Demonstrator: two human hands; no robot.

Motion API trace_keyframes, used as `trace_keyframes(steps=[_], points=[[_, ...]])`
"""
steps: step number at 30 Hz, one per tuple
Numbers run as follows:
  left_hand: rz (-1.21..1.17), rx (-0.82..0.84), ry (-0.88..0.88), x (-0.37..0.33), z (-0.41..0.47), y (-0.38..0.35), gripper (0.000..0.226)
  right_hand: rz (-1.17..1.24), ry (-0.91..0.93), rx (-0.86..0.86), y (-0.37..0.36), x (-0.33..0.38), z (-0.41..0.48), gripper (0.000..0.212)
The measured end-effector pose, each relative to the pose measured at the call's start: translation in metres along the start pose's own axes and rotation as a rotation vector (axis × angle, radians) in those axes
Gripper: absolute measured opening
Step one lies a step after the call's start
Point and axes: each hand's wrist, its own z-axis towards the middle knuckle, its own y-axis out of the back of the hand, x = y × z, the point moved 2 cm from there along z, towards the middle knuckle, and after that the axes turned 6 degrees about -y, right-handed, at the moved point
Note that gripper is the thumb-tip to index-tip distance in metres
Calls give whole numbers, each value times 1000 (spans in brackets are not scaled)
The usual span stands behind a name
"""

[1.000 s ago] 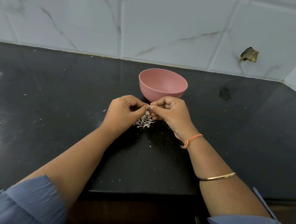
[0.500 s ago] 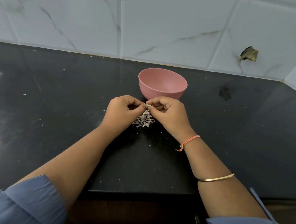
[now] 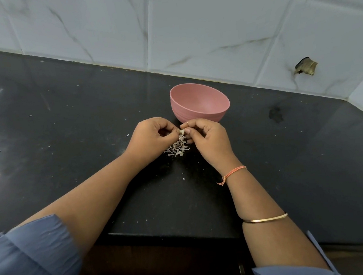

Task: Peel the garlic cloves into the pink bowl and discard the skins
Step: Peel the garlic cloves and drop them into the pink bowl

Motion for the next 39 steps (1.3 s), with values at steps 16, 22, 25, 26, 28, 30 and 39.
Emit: trace_keyframes(steps=[16,22,25,26,28,30,39], points=[[-11,-90,52,2,2,3,8,315,-141,59,5,6,-2,15],[-48,7,18,2,0,0,23,339,-110,-33,7,4,-1,7],[-62,62,-52,-3,-1,-1,17,335,-91,-68,7,4,0,7],[-63,65,-72,-4,-2,-1,20,331,-87,-71,6,3,0,7],[-81,52,-87,-5,-2,-1,22,334,-82,-66,6,4,-1,7],[-99,32,-81,-6,-2,-1,16,342,-80,-56,5,5,-2,7],[-60,-37,-78,-3,0,0,10,361,-106,-17,0,8,-3,13]])
